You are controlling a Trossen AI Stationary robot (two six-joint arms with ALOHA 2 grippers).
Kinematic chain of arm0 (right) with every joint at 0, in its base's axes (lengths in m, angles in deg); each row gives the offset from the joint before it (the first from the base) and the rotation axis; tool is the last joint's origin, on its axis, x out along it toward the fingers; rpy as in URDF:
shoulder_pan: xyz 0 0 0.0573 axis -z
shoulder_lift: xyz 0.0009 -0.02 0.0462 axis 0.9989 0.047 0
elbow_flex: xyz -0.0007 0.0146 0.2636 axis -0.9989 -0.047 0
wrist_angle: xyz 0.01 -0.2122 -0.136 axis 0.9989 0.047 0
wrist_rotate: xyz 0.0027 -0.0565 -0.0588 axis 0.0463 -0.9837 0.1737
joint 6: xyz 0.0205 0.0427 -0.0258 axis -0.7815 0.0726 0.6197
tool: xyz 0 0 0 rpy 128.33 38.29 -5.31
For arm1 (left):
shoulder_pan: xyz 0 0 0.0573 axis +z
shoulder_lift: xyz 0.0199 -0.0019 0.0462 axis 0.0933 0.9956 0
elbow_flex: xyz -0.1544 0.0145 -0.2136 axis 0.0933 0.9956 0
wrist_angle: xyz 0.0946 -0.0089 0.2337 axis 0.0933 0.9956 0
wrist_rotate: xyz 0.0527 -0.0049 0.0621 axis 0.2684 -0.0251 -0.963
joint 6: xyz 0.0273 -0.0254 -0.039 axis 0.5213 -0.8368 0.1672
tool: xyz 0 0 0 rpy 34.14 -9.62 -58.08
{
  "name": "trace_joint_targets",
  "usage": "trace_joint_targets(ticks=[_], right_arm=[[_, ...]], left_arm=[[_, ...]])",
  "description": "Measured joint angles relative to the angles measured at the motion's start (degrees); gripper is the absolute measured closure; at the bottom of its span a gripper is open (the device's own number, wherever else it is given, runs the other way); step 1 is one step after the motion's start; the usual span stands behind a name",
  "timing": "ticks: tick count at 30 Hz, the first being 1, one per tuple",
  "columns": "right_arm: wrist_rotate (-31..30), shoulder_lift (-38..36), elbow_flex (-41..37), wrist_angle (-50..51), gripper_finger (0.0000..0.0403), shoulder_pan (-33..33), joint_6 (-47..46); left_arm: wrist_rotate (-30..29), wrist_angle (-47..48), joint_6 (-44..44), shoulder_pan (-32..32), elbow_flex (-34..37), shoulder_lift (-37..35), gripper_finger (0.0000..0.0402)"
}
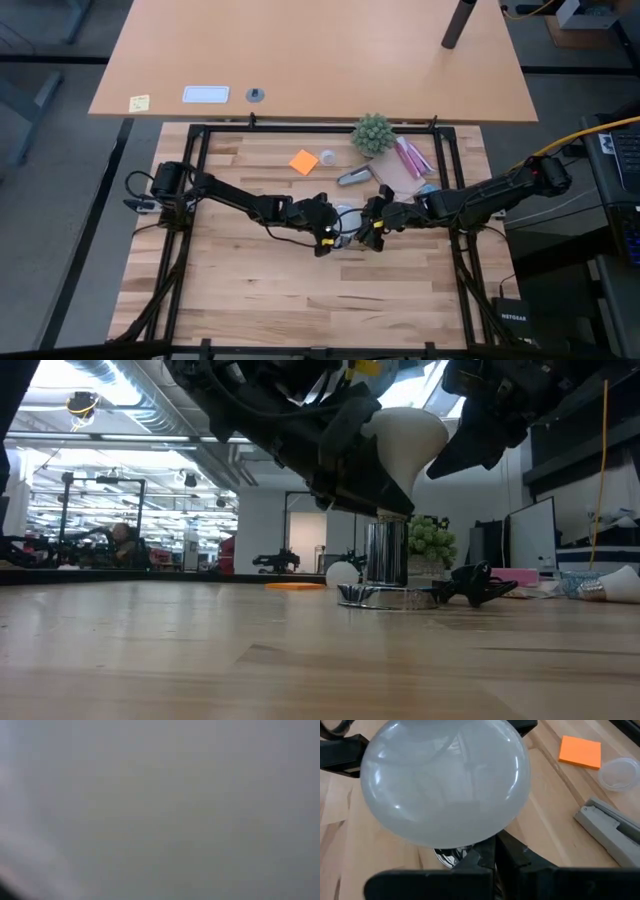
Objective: Screw lightbulb
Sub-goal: Insert the lightbulb in the silver lamp
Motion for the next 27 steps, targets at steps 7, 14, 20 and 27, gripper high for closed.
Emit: trace_joint_targets(ticks=[7, 14, 20, 27], right_arm=[[-0.12, 0.0, 0.0, -0.08, 0.0397, 0.0, 0.0], [-0.16, 0.0, 0.0, -0.36, 0.0397, 0.02, 0.0], [-0.15, 0.0, 0.0, -0.29, 0.0397, 0.01, 0.0], [-0.17, 0.0, 0.0, -0.19, 0.0397, 0.0, 0.0]], left_arm=[[-0.01, 0.82, 5.27, -0.02, 0.02, -0.04, 0.0249], [0.02, 0.79, 7.42, -0.02, 0.02, -0.04, 0.0249], [0.02, 0.76, 7.42, -0.02, 0.04, -0.04, 0.0249], [0.01, 0.72, 7.39, -0.02, 0.04, -0.04, 0.0249]])
